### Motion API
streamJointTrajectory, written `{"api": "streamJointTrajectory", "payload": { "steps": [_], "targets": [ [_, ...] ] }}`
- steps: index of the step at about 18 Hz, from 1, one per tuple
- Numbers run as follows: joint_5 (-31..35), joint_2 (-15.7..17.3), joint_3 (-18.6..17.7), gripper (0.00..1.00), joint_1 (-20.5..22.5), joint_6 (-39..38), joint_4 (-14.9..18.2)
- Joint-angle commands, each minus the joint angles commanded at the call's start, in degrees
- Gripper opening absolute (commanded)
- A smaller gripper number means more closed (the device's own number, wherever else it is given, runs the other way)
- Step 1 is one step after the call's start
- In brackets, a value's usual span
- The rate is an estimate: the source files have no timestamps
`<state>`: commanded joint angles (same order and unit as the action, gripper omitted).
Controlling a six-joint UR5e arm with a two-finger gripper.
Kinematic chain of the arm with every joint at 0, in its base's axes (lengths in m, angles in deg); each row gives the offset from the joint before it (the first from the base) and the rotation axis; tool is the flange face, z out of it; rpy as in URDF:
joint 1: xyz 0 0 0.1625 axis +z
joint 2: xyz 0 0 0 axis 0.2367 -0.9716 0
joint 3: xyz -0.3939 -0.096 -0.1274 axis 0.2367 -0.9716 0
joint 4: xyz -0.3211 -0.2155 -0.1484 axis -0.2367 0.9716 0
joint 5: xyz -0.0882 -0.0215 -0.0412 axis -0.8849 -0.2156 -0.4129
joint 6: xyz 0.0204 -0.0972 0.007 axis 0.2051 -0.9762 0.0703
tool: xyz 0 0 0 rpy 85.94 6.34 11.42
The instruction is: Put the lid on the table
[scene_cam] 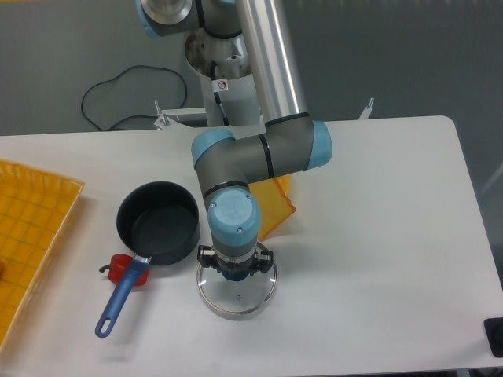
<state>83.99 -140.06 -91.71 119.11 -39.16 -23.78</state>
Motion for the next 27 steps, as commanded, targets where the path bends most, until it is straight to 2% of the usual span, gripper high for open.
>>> {"api": "streamJointTrajectory", "payload": {
  "steps": [2, 27],
  "targets": [
    [0.09, 0.0, 0.0, 0.64, 0.0, -0.09, 0.0],
    [0.09, -0.79, 0.0, 0.64, -0.09, 0.0, -0.09]
  ]
}}
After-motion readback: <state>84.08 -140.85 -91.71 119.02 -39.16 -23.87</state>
